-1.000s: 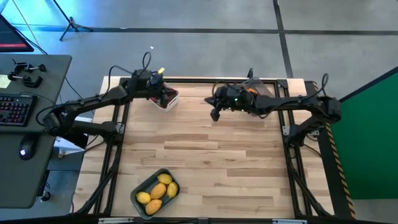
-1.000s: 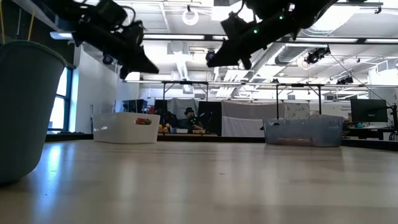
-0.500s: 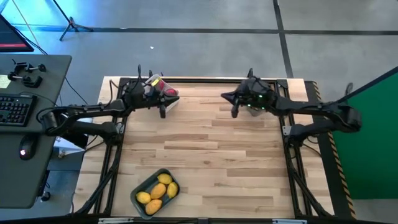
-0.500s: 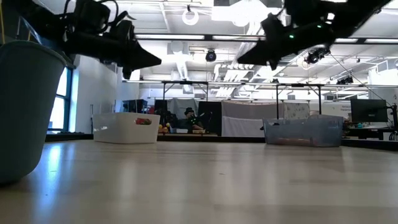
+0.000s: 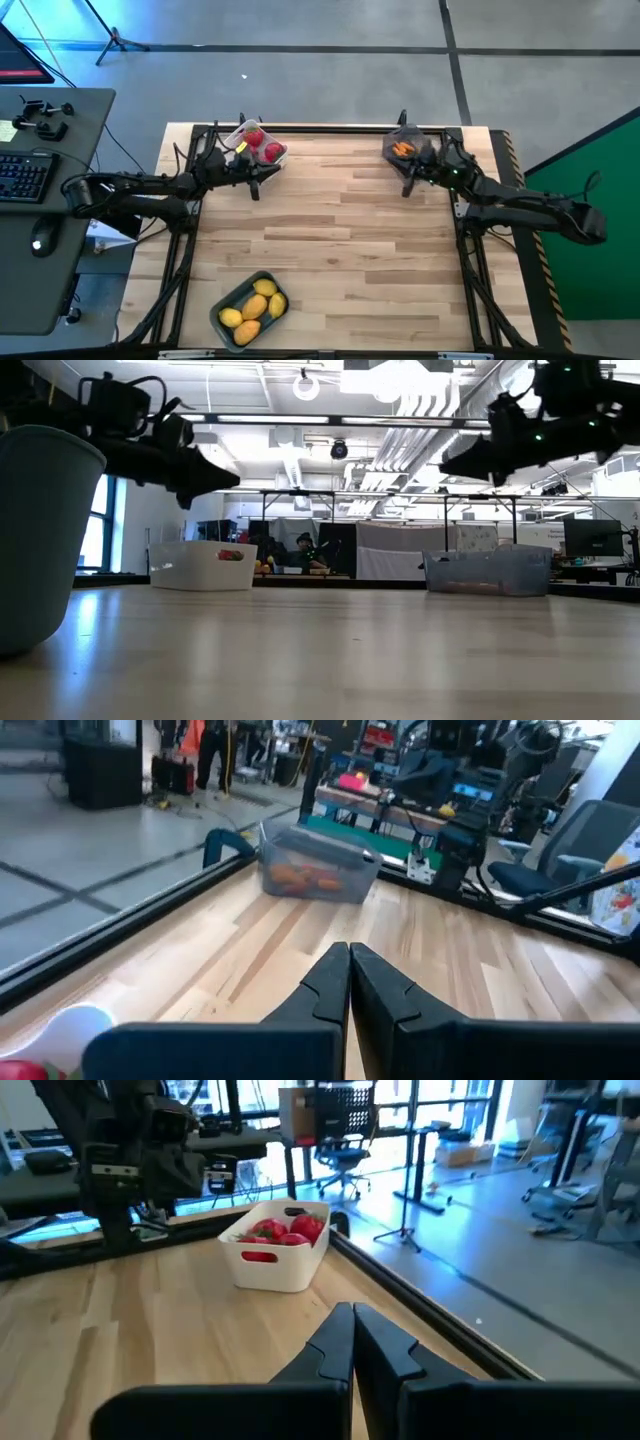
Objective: Sort produce into baskets
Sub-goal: Return to Home Position
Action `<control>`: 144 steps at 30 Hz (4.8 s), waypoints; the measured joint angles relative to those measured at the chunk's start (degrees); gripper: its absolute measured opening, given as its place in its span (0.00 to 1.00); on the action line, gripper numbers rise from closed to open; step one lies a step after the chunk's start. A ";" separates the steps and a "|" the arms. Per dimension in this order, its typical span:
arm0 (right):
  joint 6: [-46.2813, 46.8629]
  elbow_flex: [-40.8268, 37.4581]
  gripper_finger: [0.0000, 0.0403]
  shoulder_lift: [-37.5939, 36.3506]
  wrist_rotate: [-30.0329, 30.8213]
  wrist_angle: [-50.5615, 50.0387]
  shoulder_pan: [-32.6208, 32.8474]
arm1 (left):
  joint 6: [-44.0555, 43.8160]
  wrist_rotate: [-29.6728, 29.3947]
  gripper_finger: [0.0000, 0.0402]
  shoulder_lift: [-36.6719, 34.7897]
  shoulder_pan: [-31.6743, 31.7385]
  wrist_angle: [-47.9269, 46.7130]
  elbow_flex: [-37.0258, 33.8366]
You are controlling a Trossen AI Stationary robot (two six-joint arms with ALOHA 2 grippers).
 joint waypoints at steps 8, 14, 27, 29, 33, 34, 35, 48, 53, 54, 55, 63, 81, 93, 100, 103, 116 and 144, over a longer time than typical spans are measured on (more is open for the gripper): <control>0.84 -8.52 0.00 -11.01 6.20 -0.18 0.60 | 1.06 -2.56 0.00 -0.06 0.00 10.44 -9.31; 0.66 -11.94 0.00 -18.39 12.12 -3.58 3.51 | 1.36 -3.46 0.00 -1.98 -0.02 12.24 -11.79; 1.34 -11.94 0.00 -33.19 12.51 -19.80 7.61 | 2.92 -4.20 0.00 -9.16 0.00 5.60 -11.74; 1.36 -11.94 0.00 -36.15 13.41 -22.49 8.04 | 2.19 -4.37 0.00 -11.01 0.00 4.08 -11.74; 2.20 -11.94 0.00 -42.89 15.29 -29.12 8.96 | 1.57 -5.15 0.00 -15.08 0.00 0.17 -11.74; 2.19 -11.85 0.00 -43.74 15.44 -29.53 9.25 | 1.55 -5.69 0.00 -16.25 -0.01 -0.87 -11.74; 2.10 -11.61 0.00 -43.70 15.58 -29.18 9.56 | 1.56 -6.28 0.00 -17.54 0.00 -2.08 -11.74; 2.66 -11.81 0.00 -43.66 17.45 -29.49 12.44 | 2.18 -9.91 0.00 -38.50 0.00 -21.59 -11.70; 3.25 -11.81 0.00 -43.66 17.45 -29.23 13.81 | 2.11 -9.96 0.00 -50.73 0.00 -33.58 -11.70; 3.26 -11.81 0.00 -43.66 17.45 -29.23 13.94 | 1.84 -10.19 0.00 -53.59 -0.01 -36.28 -11.70; 3.33 -11.81 0.00 -43.66 17.45 -29.23 14.10 | 1.68 -10.57 0.00 -56.46 0.00 -38.69 -11.70; 2.00 -11.88 0.00 -43.55 17.80 -26.33 14.74 | 2.47 -11.80 0.00 -63.33 -0.39 -43.69 -11.50; 4.75 -11.83 0.00 -42.56 22.59 -29.49 14.72 | -1.91 -14.86 0.00 -60.38 -1.11 -44.38 -11.61; 4.64 -11.79 0.00 -42.56 22.59 -29.56 14.72 | -1.93 -14.85 0.00 -60.38 -1.11 -44.38 -11.61; 4.69 -11.79 0.00 -42.56 22.59 -29.58 14.72 | -1.91 -14.83 0.00 -60.38 -1.11 -44.38 -11.61; 4.71 -11.79 0.00 -42.56 22.59 -29.58 14.72 | -1.93 -14.83 0.00 -60.38 -1.11 -44.38 -11.61; 4.70 -11.79 0.00 -42.54 22.59 -29.58 14.72 | -1.91 -14.83 0.00 -60.38 -1.10 -44.38 -11.61; 4.71 -11.77 0.00 -42.54 22.59 -29.58 14.72 | -1.91 -14.80 0.00 -60.38 -1.09 -44.38 -11.61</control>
